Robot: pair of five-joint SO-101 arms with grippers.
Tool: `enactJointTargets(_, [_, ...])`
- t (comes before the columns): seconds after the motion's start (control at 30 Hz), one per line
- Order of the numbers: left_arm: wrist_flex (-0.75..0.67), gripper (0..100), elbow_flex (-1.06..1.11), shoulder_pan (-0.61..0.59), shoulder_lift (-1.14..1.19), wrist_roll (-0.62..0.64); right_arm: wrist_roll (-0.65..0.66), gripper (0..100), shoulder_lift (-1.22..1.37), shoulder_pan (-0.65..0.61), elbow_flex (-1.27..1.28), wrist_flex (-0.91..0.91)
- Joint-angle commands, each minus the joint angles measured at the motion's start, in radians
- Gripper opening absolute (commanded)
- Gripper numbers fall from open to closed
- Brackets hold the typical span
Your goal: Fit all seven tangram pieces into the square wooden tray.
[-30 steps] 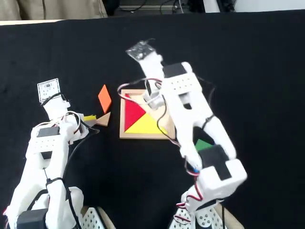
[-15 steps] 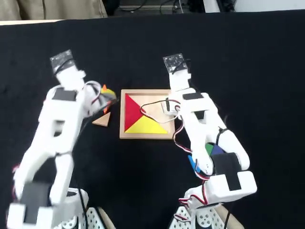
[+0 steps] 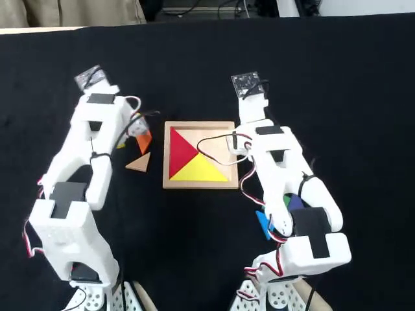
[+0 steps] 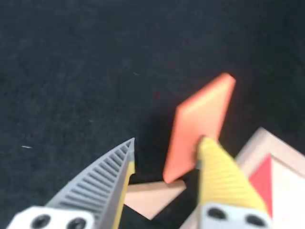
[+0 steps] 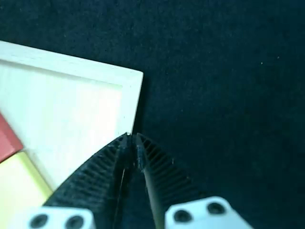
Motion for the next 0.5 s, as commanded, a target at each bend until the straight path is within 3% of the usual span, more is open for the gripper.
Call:
enactJointTargets(0.0, [-0.054,19,-0.048,-0.021,0.011,0.025,-0.005,1.1,-0.051,0.014,-0.010,-0.017])
enactJointTargets(0.17, [-0.124,19,-0.058,-0.018,0.063,0.026,-0.003,1.1,-0.047,0.014,-0.005,-0.034])
enactJointTargets(0.47, [-0.120,19,-0.088,-0.001,0.066,0.028,-0.002,1.1,-0.047,0.012,-0.005,-0.035])
